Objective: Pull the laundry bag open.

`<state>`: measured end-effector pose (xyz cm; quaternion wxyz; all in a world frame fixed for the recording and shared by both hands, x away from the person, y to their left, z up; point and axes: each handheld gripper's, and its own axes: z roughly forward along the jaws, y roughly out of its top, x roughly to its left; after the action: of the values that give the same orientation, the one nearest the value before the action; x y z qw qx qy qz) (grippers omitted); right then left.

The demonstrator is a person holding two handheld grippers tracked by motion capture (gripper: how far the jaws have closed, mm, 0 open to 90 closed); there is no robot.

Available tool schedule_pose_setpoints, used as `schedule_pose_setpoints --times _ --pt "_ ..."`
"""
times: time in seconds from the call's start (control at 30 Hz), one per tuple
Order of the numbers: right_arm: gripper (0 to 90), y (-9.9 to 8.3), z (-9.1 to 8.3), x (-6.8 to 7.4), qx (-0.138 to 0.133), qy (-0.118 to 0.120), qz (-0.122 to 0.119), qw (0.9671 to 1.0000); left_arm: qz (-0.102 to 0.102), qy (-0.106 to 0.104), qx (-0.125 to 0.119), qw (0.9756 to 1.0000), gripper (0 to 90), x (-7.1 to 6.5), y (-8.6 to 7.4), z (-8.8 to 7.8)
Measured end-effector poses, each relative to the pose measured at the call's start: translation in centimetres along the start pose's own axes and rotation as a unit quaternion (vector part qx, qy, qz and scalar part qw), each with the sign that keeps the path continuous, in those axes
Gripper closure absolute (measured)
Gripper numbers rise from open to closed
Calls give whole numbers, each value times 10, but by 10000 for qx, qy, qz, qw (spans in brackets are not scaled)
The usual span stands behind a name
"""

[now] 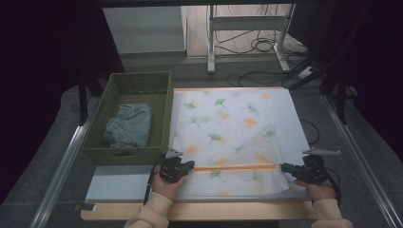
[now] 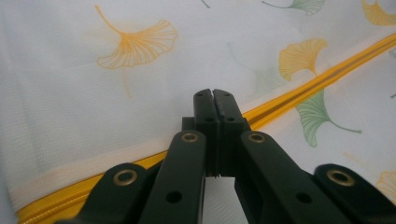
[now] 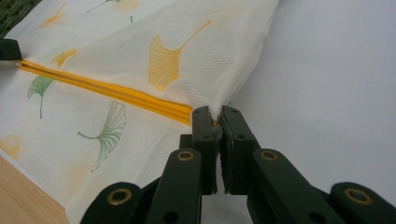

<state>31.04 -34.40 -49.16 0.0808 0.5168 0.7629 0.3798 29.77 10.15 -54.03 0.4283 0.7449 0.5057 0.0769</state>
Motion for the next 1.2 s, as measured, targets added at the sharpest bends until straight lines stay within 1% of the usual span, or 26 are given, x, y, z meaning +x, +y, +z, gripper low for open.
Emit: schedule_pose_setpoints --times 0.27,0.37,0.53,0.67,0.7,0.77,0.8,0.9,1.03,1.2 --pt "854 0 0 0 -10 -18 3 10000 -50 55 -16 10000 900 4 -2 -3" --pt "854 0 0 0 -10 -14 15 10000 -109 50 -38 9999 900 7 -3 -5" --pt "854 0 0 0 -13 -16 9 10000 -105 80 -44 9999 900 9 -4 -7" --pt "854 0 0 0 -7 -36 15 10000 -130 154 -59 9998 900 11 -6 -10" --pt "854 0 0 0 -6 -37 17 10000 -141 120 -58 9998 900 12 -6 -11" --pt "854 0 0 0 -9 -34 9 10000 -141 145 -53 9998 900 12 -7 -12" --pt "854 0 0 0 -7 -36 18 10000 -156 124 -61 9998 900 13 -7 -13" --pt "854 0 0 0 -5 -48 27 10000 -150 145 -70 9998 900 13 -7 -15" --pt "854 0 0 -1 2 -60 22 10000 -193 160 -74 9997 900 16 -8 -18" --pt "854 0 0 0 -1 -73 14 10000 -179 212 -80 9996 900 17 -9 -22"
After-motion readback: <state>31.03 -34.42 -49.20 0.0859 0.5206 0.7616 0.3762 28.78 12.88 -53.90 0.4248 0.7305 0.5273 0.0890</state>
